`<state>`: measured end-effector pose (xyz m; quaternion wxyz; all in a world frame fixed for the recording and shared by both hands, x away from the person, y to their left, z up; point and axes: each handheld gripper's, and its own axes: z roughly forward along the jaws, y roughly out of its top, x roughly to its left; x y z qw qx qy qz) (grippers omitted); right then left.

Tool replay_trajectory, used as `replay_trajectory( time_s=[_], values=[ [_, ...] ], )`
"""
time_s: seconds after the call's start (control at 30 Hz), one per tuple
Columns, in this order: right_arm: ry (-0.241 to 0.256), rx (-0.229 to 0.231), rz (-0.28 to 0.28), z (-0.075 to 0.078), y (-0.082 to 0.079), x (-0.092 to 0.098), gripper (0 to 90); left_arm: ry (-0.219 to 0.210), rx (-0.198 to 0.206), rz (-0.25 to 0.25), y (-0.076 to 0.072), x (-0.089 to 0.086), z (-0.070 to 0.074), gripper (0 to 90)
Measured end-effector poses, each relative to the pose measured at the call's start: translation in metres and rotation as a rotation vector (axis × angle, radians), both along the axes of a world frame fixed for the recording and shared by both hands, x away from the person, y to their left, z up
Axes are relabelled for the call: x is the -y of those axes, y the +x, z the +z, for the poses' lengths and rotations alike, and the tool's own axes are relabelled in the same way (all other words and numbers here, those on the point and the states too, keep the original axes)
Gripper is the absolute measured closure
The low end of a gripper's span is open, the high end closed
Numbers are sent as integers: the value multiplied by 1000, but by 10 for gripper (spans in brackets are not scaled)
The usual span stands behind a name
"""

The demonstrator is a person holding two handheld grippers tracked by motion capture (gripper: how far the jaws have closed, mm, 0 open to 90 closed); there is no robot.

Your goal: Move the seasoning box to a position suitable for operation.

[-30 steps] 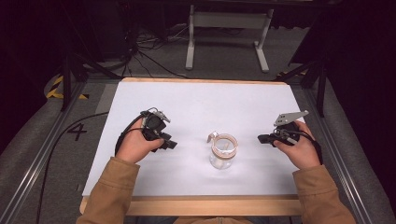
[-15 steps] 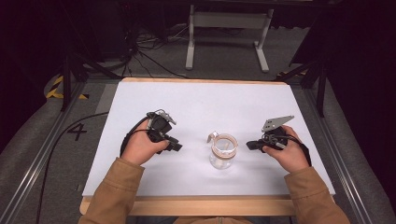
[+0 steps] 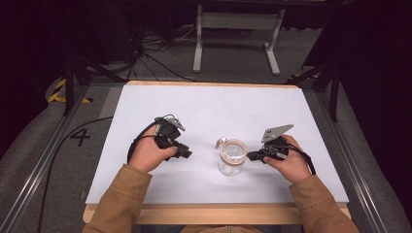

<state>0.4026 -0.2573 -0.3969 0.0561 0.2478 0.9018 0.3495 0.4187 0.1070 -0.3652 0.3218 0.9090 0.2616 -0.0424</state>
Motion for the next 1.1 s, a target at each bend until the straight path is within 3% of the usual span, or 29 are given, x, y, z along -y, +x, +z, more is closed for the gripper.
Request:
replay_trajectory(
  time_s=[0.1,0.77,1.1],
  values=[
    [13,-6,15,-2,0,-3,897,-2,-1,0,0,0,0,719],
    [-38,-32,30,-7,-3,-10,900,11,-5,-1,3,-1,-2,768],
    [-49,-49,77,-10,-9,-21,900,-4,1,2,6,2,-6,800]
  ],
)
